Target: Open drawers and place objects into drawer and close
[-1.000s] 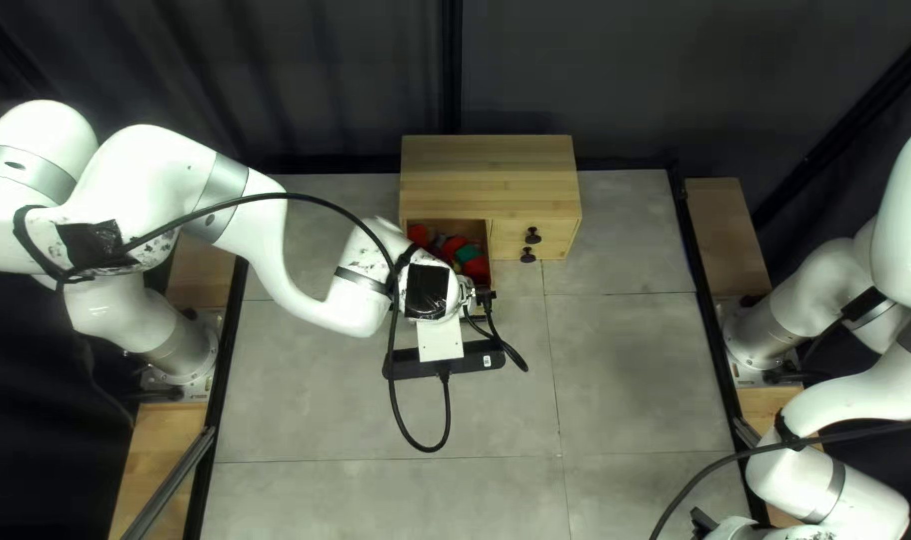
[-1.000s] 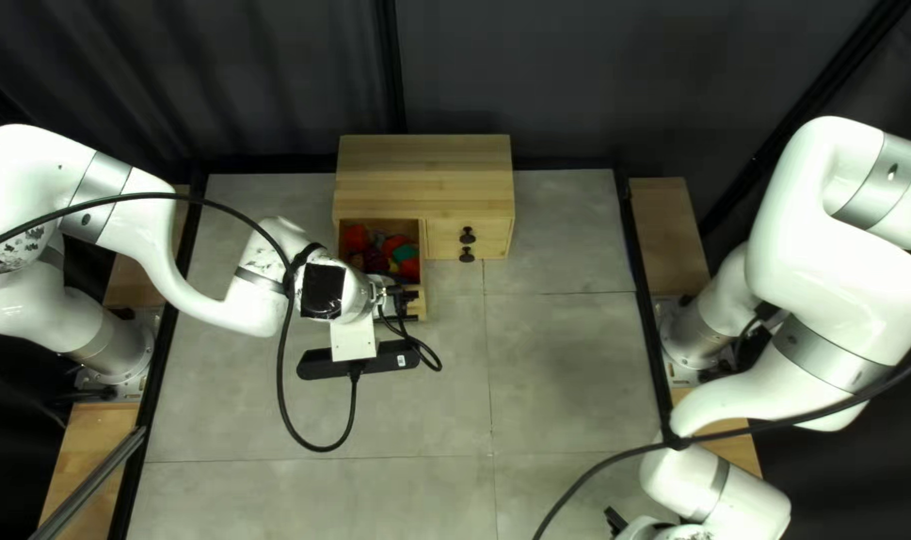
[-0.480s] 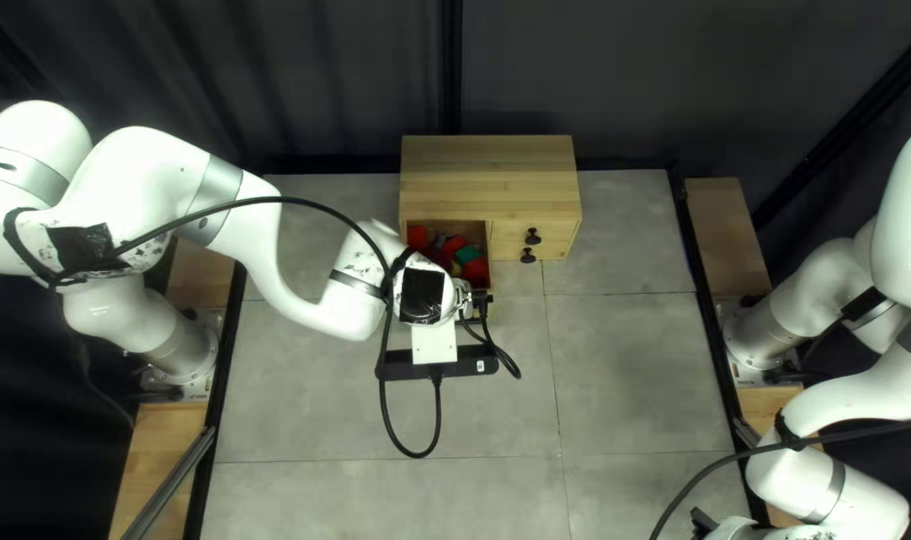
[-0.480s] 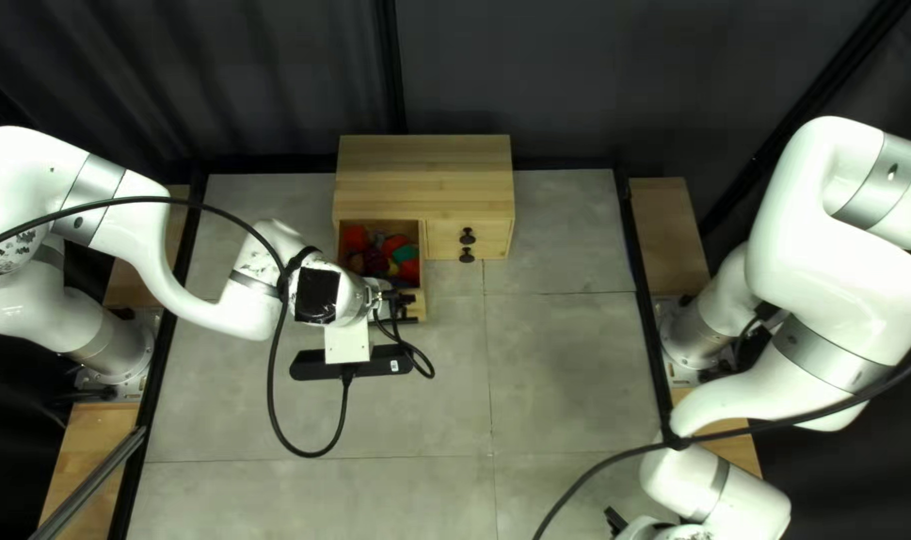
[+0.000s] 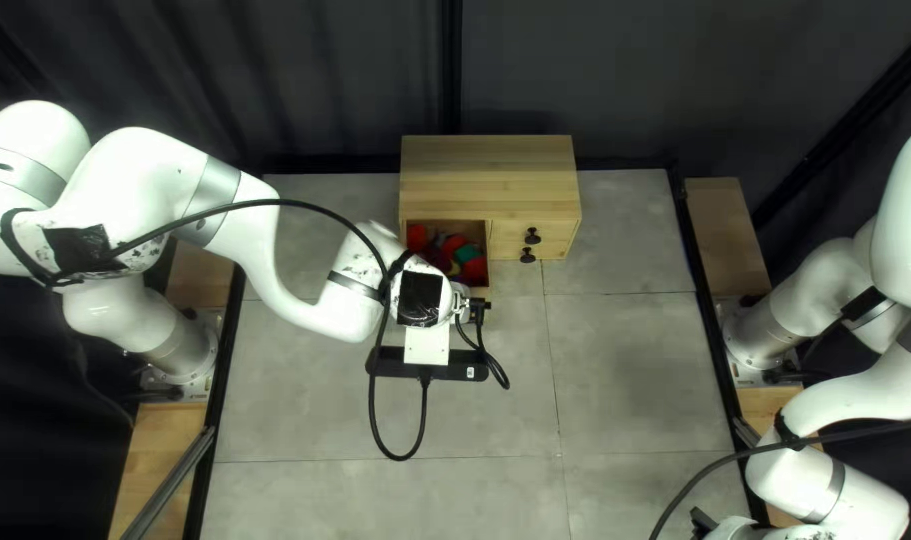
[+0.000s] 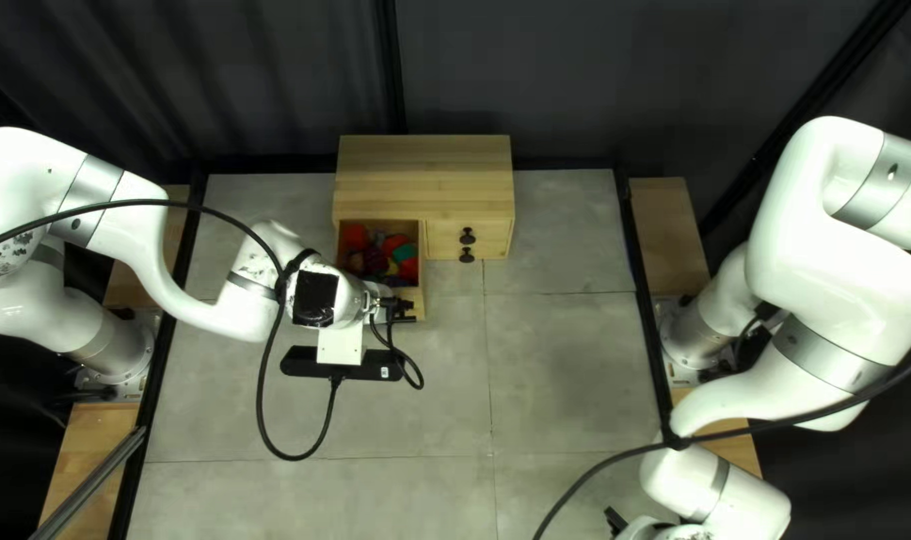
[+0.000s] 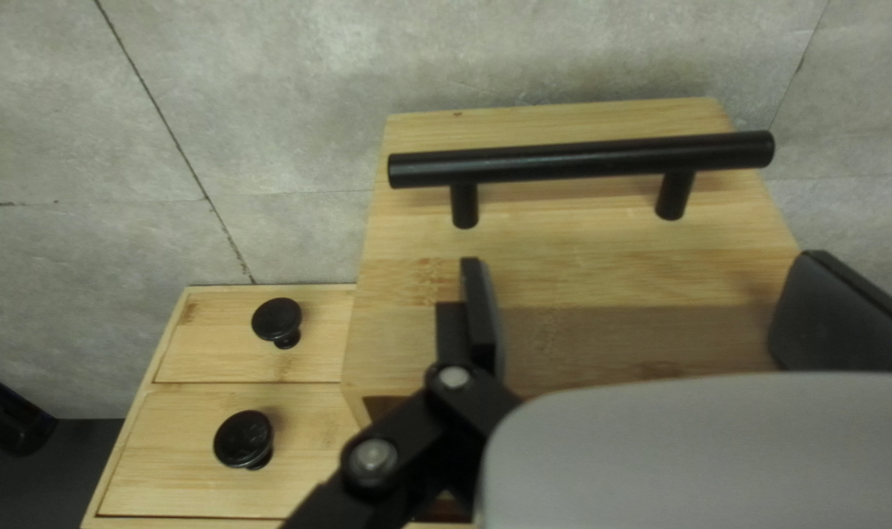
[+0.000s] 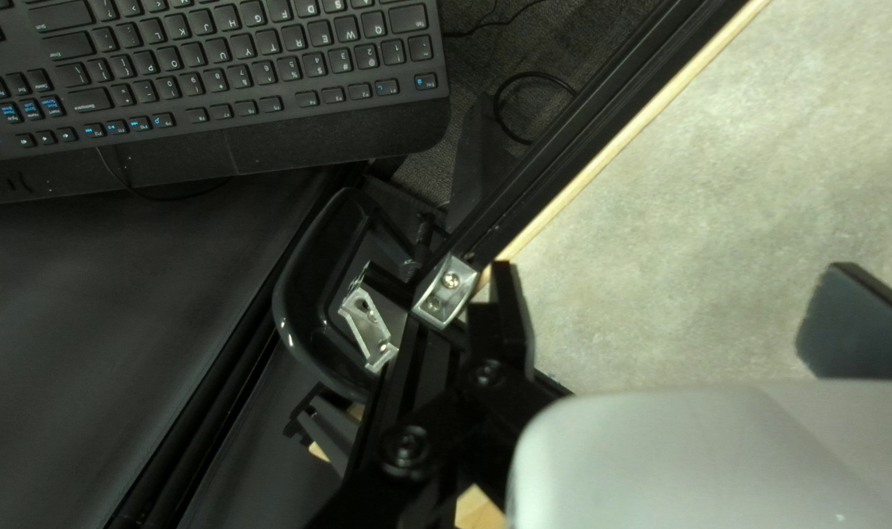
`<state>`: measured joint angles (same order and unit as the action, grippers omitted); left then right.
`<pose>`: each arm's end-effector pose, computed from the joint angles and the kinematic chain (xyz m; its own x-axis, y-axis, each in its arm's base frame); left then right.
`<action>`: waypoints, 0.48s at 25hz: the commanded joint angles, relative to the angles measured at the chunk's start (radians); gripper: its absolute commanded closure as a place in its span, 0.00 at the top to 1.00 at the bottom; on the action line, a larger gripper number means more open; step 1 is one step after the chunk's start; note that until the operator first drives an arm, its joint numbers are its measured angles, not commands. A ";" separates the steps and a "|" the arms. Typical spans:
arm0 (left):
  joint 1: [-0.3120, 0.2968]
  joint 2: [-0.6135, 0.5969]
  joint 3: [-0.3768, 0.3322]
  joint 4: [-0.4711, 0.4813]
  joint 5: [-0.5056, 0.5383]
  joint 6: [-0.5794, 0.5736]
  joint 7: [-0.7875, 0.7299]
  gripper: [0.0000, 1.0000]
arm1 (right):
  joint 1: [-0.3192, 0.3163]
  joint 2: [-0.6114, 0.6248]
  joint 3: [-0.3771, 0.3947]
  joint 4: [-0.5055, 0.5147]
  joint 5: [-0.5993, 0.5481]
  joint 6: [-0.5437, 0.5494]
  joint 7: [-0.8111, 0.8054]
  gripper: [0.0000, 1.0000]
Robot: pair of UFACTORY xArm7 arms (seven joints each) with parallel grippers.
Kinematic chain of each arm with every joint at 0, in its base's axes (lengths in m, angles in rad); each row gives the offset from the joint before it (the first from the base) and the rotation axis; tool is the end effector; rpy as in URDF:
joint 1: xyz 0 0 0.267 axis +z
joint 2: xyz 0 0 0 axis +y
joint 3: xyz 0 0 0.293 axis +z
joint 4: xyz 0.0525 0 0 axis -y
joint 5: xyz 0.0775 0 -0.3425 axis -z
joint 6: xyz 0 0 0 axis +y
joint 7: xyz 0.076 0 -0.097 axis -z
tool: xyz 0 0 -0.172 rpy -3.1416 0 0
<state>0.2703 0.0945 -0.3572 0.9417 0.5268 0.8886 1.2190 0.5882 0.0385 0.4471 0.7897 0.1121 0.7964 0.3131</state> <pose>0.4728 0.0362 0.1297 -0.0651 -0.9309 -0.3594 -0.9958 0.0838 -0.0367 0.1981 0.3699 0.0906 0.7971 0.5995 -0.0722 0.5951 -0.8002 -0.0746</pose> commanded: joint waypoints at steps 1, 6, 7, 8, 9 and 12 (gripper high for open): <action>0.004 -0.008 0.003 -0.007 -0.004 -0.006 -0.003 1.00 | 0.000 0.000 0.000 0.000 0.000 0.000 0.000 1.00; 0.008 -0.015 0.006 -0.012 -0.013 -0.011 -0.008 1.00 | 0.000 0.000 0.000 0.000 0.000 0.000 0.000 1.00; 0.008 -0.015 0.006 -0.011 -0.014 -0.011 -0.010 1.00 | 0.000 0.000 0.000 0.000 0.000 0.000 0.000 1.00; 0.008 -0.014 0.006 -0.009 -0.016 -0.010 -0.011 1.00 | 0.000 0.000 0.000 0.000 0.000 0.000 0.000 1.00; 0.007 -0.012 0.006 -0.003 -0.020 -0.006 -0.014 1.00 | 0.000 0.000 0.000 0.000 0.000 0.000 0.000 1.00; 0.006 -0.008 0.004 0.007 -0.031 0.001 -0.022 1.00 | 0.000 0.000 0.000 0.000 0.000 0.000 0.000 1.00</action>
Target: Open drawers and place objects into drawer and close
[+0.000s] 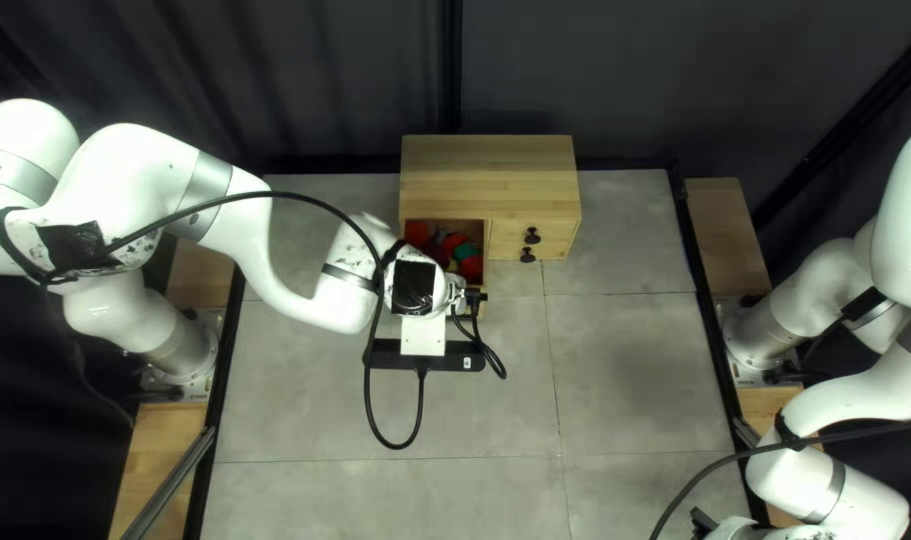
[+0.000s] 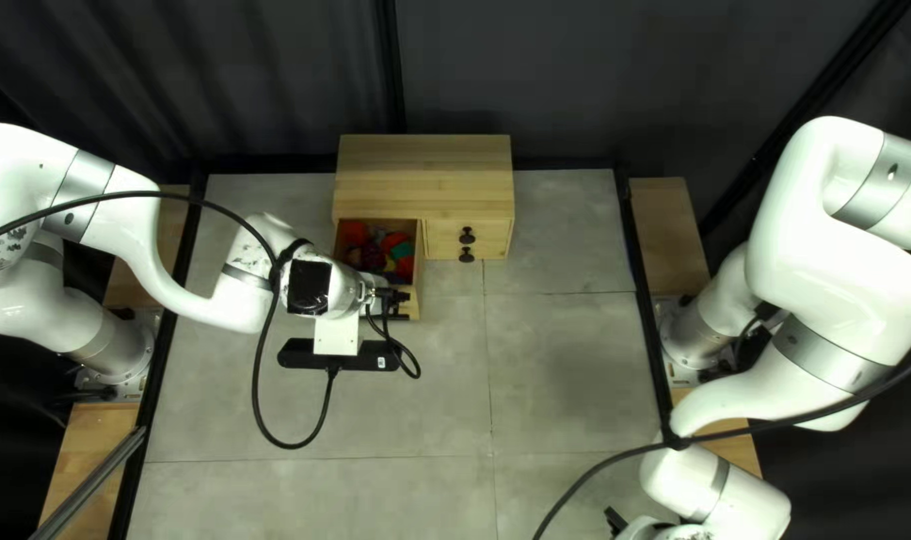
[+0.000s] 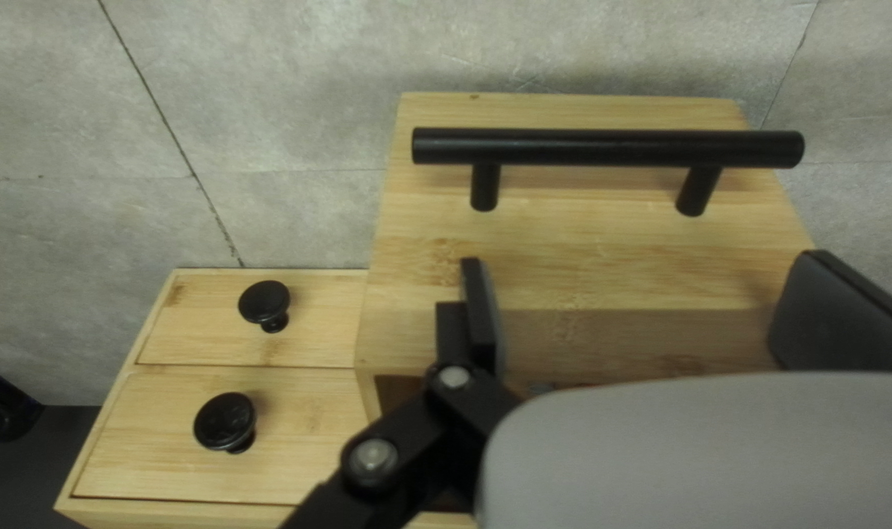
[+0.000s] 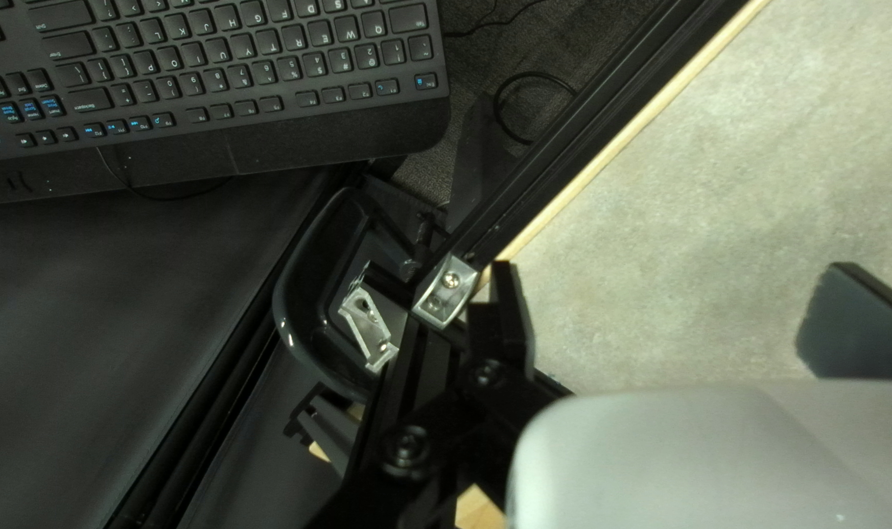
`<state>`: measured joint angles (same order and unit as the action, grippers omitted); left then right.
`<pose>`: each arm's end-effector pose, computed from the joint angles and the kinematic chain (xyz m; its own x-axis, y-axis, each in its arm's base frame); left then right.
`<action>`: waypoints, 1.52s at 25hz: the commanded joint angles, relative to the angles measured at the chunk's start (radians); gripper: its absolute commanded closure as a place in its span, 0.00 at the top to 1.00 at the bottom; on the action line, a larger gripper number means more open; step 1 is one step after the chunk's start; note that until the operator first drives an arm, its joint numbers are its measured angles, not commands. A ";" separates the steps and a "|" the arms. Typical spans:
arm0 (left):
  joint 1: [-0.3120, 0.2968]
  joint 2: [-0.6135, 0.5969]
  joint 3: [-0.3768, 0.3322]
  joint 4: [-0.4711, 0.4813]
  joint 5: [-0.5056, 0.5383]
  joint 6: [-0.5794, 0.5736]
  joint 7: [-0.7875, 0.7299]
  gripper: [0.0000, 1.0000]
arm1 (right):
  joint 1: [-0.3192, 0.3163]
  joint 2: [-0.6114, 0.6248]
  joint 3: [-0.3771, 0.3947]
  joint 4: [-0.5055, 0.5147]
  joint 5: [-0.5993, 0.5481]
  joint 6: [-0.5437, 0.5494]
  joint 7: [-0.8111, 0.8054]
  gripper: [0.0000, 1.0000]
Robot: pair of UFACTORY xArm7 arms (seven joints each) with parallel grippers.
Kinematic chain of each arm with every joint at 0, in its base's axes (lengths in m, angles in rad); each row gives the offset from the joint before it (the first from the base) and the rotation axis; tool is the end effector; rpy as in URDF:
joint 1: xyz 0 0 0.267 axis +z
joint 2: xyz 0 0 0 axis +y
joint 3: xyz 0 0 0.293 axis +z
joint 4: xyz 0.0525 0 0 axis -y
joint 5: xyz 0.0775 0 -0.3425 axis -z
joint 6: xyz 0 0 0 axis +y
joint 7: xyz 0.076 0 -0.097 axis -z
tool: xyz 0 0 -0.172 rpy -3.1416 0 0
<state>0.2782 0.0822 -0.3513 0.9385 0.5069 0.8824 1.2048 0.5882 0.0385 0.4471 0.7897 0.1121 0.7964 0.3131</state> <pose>0.4727 0.0398 0.1333 -0.0237 -0.9376 -0.3468 -0.9975 0.0454 -0.0548 0.1981 0.3699 0.0906 0.7971 0.5995 -0.0722 0.5951 -0.8002 -0.0746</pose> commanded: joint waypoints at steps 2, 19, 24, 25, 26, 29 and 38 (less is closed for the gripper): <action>-0.004 0.007 -0.004 0.015 -0.018 0.012 -0.013 1.00 | 0.000 0.000 0.000 0.000 0.000 0.000 0.000 1.00; -0.003 0.046 -0.011 0.033 -0.071 0.022 0.014 1.00 | 0.000 0.000 0.000 0.000 0.000 0.000 0.000 1.00; 0.007 0.037 -0.004 0.026 -0.081 0.027 0.031 1.00 | 0.000 0.000 0.000 0.000 0.000 0.000 0.000 1.00; 0.010 0.033 -0.002 0.023 -0.083 0.027 0.036 1.00 | 0.000 0.000 0.000 0.000 0.000 0.000 0.000 1.00; 0.013 0.030 0.000 0.021 -0.085 0.028 0.040 1.00 | 0.000 0.000 0.000 0.000 0.000 0.000 0.000 1.00; 0.020 0.023 0.005 0.019 -0.086 0.032 0.051 1.00 | 0.000 0.000 0.000 0.000 0.000 0.000 0.000 1.00; 0.027 0.016 0.011 0.018 -0.084 0.029 0.061 1.00 | 0.000 0.000 0.000 0.000 0.000 0.000 0.000 1.00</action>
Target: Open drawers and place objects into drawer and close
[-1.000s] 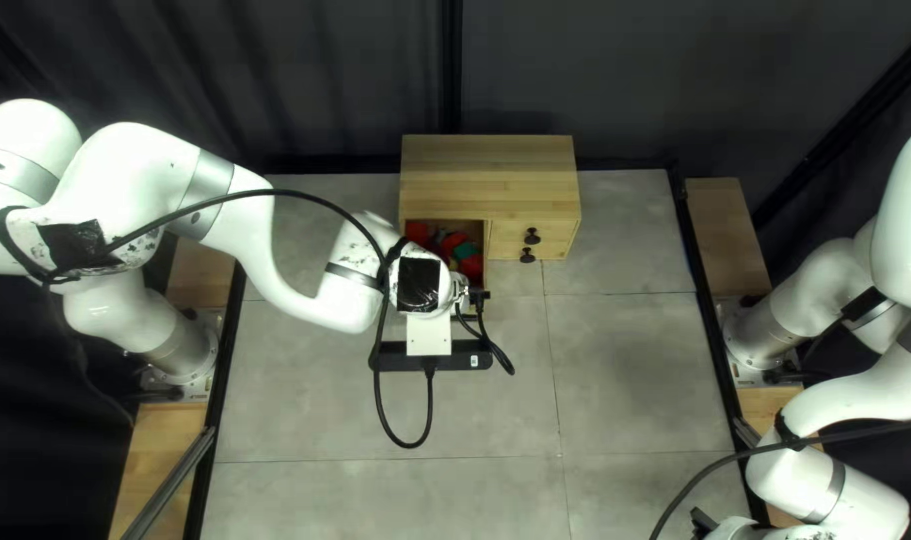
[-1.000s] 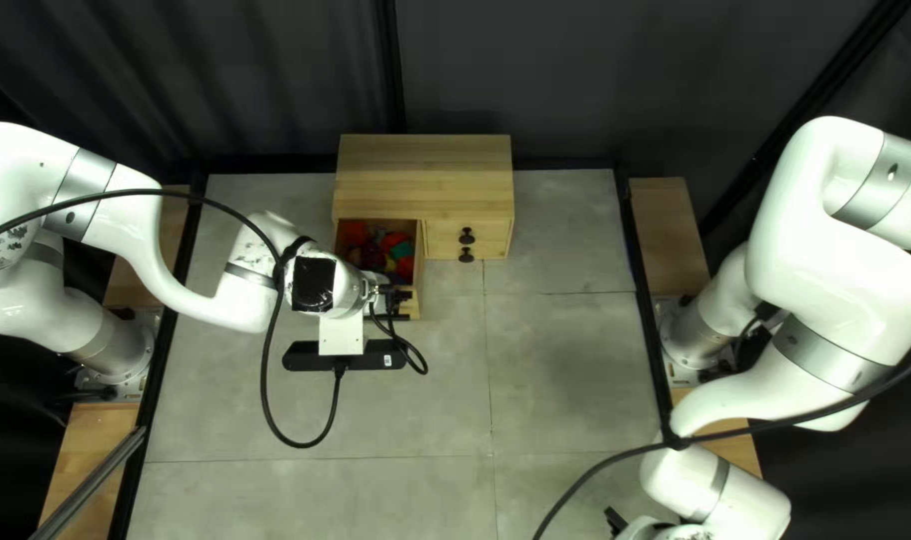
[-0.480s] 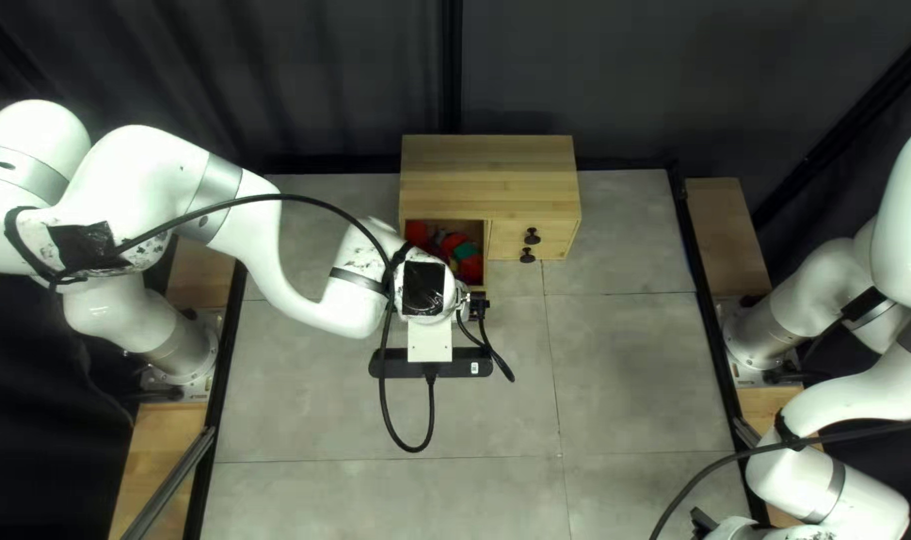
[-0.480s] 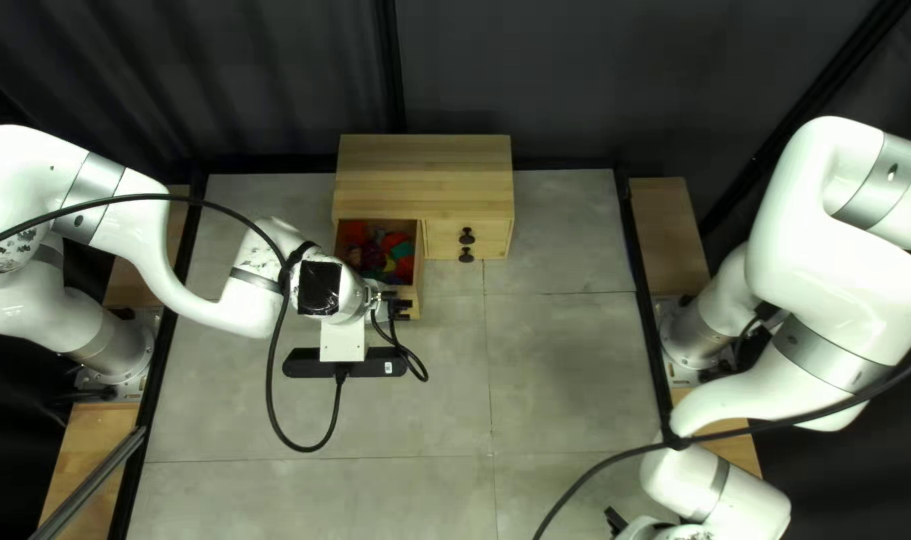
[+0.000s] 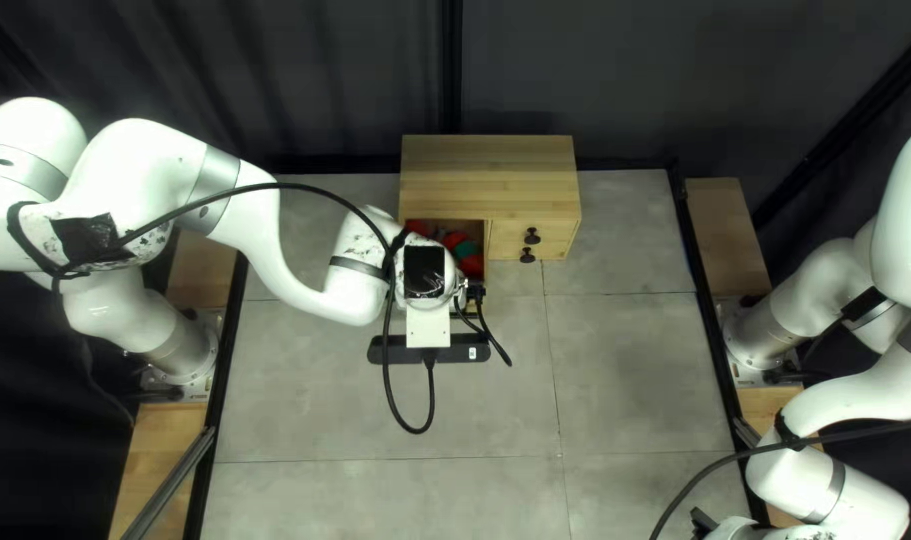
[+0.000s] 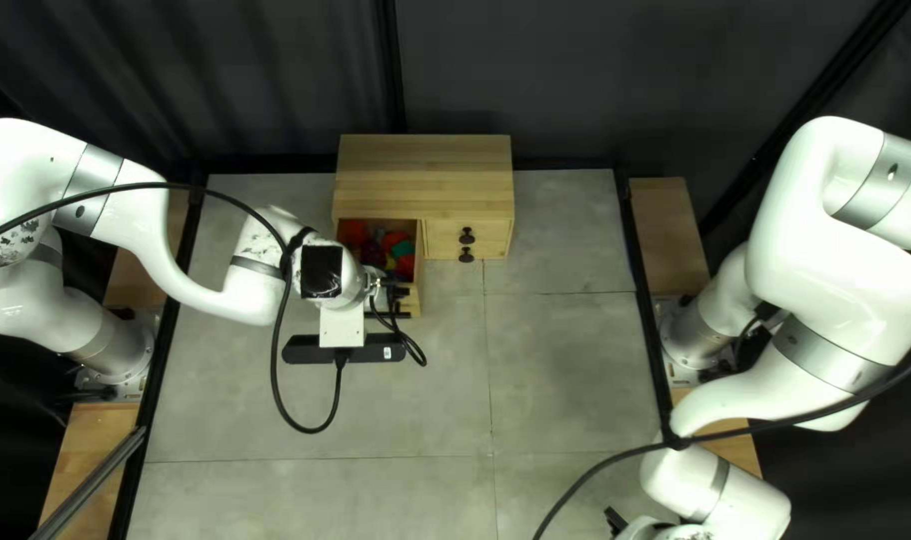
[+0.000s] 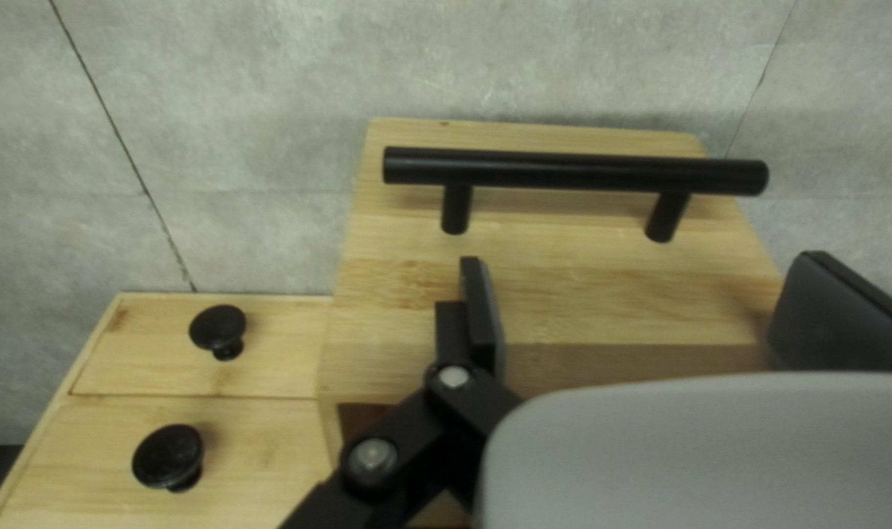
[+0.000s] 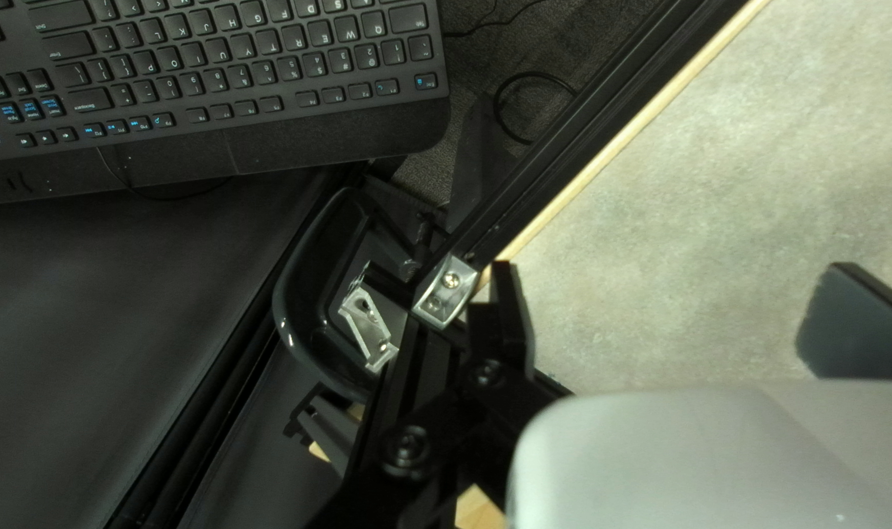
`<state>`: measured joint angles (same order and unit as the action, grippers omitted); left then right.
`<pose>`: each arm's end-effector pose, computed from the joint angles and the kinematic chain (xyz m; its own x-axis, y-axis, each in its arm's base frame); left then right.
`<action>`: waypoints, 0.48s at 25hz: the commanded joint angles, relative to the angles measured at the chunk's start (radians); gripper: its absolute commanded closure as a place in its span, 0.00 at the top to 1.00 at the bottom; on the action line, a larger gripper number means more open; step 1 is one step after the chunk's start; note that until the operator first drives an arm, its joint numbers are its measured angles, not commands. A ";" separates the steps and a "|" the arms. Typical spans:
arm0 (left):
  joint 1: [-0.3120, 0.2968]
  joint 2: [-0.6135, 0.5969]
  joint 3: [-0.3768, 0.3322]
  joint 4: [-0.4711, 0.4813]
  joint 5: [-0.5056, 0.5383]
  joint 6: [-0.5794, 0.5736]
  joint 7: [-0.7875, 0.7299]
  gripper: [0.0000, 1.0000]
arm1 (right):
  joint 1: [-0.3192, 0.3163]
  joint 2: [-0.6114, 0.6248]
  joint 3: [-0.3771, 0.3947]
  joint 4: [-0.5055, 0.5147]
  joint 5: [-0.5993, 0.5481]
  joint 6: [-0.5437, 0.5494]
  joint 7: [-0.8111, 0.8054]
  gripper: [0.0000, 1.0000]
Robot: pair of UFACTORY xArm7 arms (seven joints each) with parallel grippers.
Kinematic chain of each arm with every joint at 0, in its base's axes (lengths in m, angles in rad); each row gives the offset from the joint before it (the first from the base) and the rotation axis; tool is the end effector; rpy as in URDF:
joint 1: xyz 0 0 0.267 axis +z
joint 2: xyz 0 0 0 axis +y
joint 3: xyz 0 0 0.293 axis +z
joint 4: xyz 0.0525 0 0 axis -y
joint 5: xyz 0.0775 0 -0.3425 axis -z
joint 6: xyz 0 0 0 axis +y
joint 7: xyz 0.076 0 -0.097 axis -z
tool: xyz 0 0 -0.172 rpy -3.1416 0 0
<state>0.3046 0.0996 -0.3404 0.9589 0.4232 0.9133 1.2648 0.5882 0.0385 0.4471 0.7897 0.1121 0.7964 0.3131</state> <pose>0.4650 0.0479 0.1272 0.0036 -0.9560 -0.2934 -1.0000 -0.0014 -0.0078 0.1981 0.3699 0.0906 0.7971 0.5995 -0.0722 0.5951 -0.8002 -0.0746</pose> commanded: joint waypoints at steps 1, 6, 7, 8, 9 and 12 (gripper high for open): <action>0.001 -0.002 0.000 -0.003 -0.001 -0.003 0.002 1.00 | 0.000 0.000 0.000 0.000 0.000 0.000 0.000 1.00; 0.002 0.000 0.001 -0.002 -0.001 -0.005 0.003 1.00 | 0.000 0.000 0.000 0.000 0.000 0.000 0.000 1.00; 0.003 0.000 0.002 -0.002 -0.002 -0.006 0.005 1.00 | 0.000 0.000 0.000 0.000 0.000 0.000 0.000 1.00; 0.003 0.000 0.002 -0.002 -0.001 -0.006 0.004 1.00 | 0.000 0.000 0.000 0.000 0.000 0.000 0.000 1.00; 0.004 0.001 0.003 -0.001 -0.001 -0.007 0.005 1.00 | 0.000 0.000 0.000 0.000 0.000 0.000 0.000 1.00; 0.007 0.003 0.006 0.000 0.001 -0.012 0.006 1.00 | 0.000 0.000 0.000 0.000 0.000 0.000 0.000 1.00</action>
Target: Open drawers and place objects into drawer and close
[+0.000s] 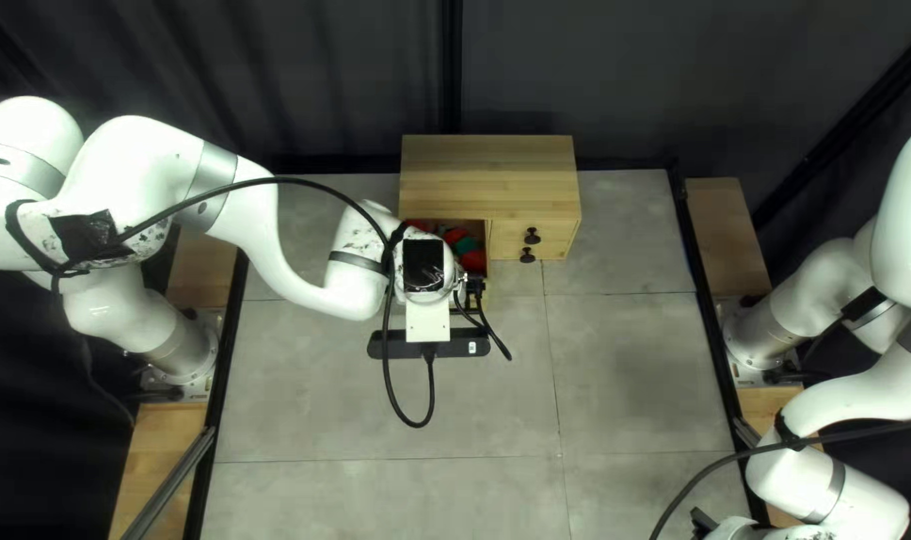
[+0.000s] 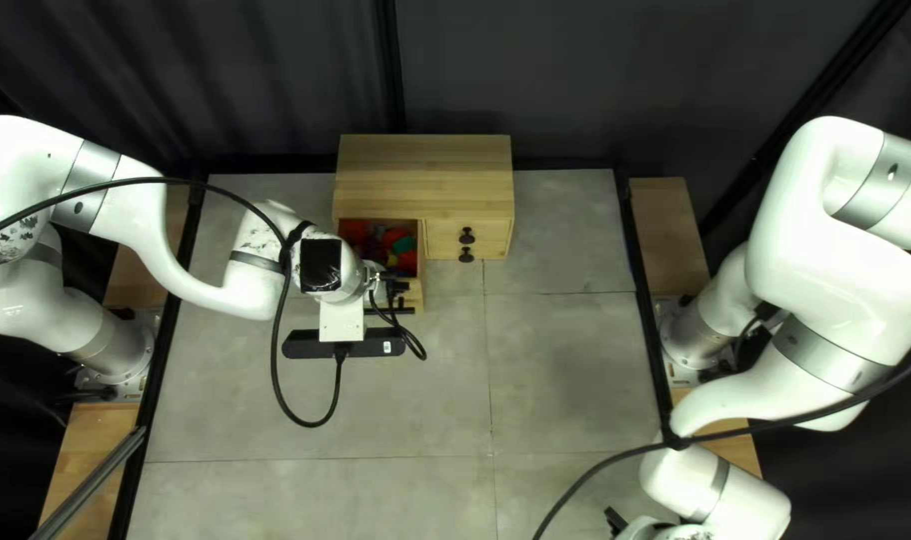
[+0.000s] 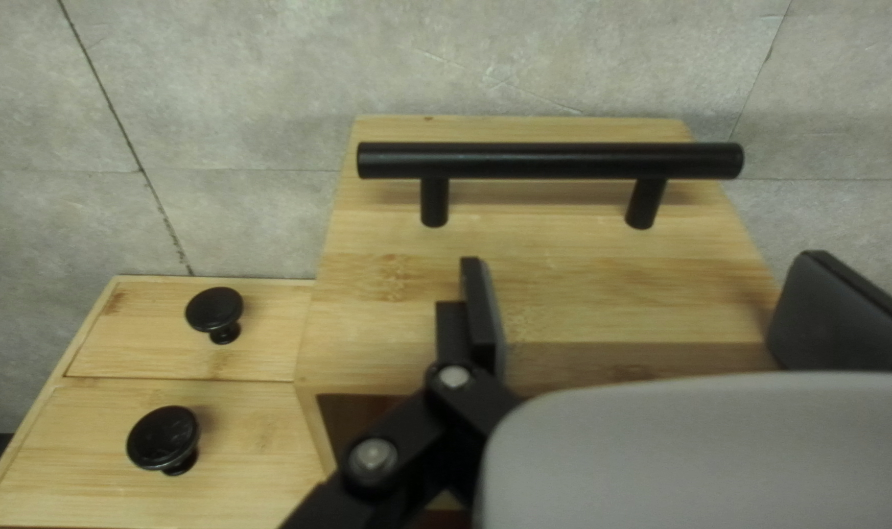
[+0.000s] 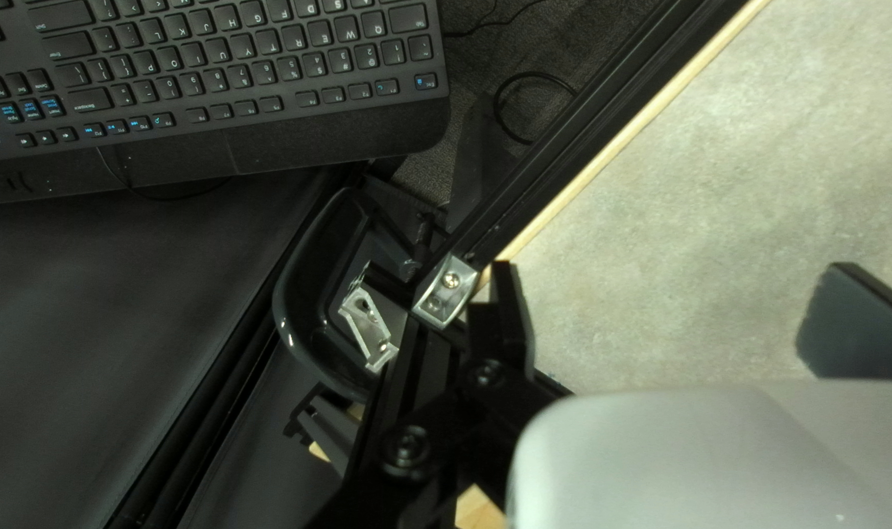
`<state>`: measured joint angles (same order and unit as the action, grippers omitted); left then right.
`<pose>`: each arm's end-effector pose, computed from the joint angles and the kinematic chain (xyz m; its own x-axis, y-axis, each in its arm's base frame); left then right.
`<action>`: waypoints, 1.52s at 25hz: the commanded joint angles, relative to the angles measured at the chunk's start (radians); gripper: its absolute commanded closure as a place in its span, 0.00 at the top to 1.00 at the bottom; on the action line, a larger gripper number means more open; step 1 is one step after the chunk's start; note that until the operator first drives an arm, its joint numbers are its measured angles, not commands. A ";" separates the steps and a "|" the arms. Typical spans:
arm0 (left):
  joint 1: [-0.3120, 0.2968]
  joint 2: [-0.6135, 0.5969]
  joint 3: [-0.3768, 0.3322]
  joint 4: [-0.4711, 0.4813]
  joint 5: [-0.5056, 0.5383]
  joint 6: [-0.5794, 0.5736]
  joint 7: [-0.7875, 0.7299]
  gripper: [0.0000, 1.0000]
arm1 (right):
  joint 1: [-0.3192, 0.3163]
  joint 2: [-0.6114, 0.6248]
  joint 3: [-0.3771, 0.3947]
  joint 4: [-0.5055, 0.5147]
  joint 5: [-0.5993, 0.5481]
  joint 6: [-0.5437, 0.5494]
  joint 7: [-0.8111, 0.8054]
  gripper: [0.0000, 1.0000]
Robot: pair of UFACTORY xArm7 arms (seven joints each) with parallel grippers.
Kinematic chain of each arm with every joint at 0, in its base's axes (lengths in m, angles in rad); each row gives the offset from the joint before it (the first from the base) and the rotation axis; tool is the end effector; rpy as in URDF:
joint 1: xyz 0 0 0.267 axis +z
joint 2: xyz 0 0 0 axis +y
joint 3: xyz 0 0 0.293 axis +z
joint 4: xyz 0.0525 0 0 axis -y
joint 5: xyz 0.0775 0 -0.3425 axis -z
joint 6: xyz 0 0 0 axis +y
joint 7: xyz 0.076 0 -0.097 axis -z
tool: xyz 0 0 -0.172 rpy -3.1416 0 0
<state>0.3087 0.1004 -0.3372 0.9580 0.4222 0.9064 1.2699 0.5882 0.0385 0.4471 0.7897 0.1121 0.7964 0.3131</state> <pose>0.4659 0.0504 0.1268 0.0055 -0.9568 -0.2908 -0.9999 -0.0025 -0.0108 0.1981 0.3699 0.0906 0.7971 0.5995 -0.0722 0.5951 -0.8002 -0.0746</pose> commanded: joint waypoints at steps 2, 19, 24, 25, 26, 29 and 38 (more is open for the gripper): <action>0.003 0.008 0.003 0.003 0.004 -0.009 0.001 1.00 | 0.000 0.000 0.000 0.000 0.000 0.000 0.000 1.00; 0.011 0.029 0.014 0.024 0.024 -0.008 0.012 1.00 | 0.000 0.000 0.000 0.000 0.000 0.000 0.000 1.00; 0.016 0.029 0.019 0.020 0.029 -0.011 0.018 1.00 | 0.000 0.000 0.000 0.000 0.000 0.000 0.000 1.00; 0.018 0.027 0.020 0.020 0.029 -0.011 0.021 1.00 | 0.000 0.000 0.000 0.000 0.000 0.000 0.000 1.00; 0.018 0.027 0.021 0.020 0.030 -0.011 0.022 1.00 | 0.000 0.000 0.000 0.000 0.000 0.000 0.000 1.00; 0.021 0.028 0.024 0.026 0.034 -0.009 0.026 1.00 | 0.000 0.000 0.000 0.000 0.000 0.000 0.000 1.00; 0.033 0.040 0.037 0.028 0.050 -0.018 0.034 1.00 | 0.000 0.000 0.000 0.000 0.000 0.000 0.000 1.00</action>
<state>0.3382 0.1382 -0.3036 0.9883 0.4685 0.8924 1.3020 0.5882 0.0385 0.4471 0.7897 0.1121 0.7964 0.3131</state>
